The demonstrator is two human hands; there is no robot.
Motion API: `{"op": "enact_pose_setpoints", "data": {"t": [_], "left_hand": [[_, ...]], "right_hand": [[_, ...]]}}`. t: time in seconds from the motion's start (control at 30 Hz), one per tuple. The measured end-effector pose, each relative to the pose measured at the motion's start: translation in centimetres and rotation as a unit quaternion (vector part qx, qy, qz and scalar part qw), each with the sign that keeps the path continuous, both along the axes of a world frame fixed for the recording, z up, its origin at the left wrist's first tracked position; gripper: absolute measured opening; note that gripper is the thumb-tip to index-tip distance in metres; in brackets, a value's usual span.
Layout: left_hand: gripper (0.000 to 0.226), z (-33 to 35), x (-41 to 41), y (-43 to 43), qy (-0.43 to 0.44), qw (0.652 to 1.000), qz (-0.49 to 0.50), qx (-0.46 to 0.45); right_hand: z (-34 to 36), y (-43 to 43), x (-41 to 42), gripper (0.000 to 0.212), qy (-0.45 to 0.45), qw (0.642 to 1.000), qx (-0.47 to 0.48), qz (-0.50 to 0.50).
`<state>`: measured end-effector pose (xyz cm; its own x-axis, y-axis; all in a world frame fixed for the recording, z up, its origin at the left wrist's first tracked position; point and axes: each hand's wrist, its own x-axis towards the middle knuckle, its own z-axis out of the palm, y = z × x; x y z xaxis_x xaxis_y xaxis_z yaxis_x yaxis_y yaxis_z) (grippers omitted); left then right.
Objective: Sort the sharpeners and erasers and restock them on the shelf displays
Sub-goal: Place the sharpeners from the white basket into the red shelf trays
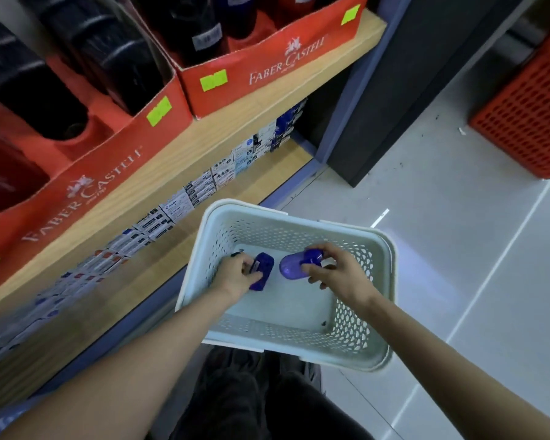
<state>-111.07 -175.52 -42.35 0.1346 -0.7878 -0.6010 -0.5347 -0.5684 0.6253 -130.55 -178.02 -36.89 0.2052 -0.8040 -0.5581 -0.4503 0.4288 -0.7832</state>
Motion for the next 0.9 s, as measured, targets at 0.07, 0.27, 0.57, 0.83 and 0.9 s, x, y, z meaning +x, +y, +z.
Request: {"op": "enact_pose_setpoints", "data": {"t": [0.07, 0.27, 0.57, 0.83, 0.9], "left_hand": [[0.020, 2.8, 0.3, 0.0, 0.080, 0.996, 0.028, -0.021], [0.017, 11.7, 1.6, 0.5, 0.230, 0.959, 0.103, -0.126], [0.020, 18.8, 2.8, 3.1, 0.242, 0.939, 0.135, -0.204], [0.017, 18.5, 4.2, 5.8, 0.229, 0.938, 0.168, -0.200], [0.017, 18.4, 4.4, 6.1, 0.225, 0.937, 0.178, -0.197]], "right_hand": [[2.9, -0.4, -0.2, 0.032, -0.009, 0.999, -0.033, 0.001], [15.0, -3.8, 1.3, 0.035, -0.081, 0.966, -0.245, 0.016], [25.8, -12.5, 8.1, 0.037, 0.134, 0.789, -0.556, 0.225], [23.7, -14.4, 9.2, 0.032, 0.267, 0.728, -0.543, 0.322], [23.3, -14.2, 9.3, 0.033, 0.280, 0.714, -0.554, 0.322]]}}
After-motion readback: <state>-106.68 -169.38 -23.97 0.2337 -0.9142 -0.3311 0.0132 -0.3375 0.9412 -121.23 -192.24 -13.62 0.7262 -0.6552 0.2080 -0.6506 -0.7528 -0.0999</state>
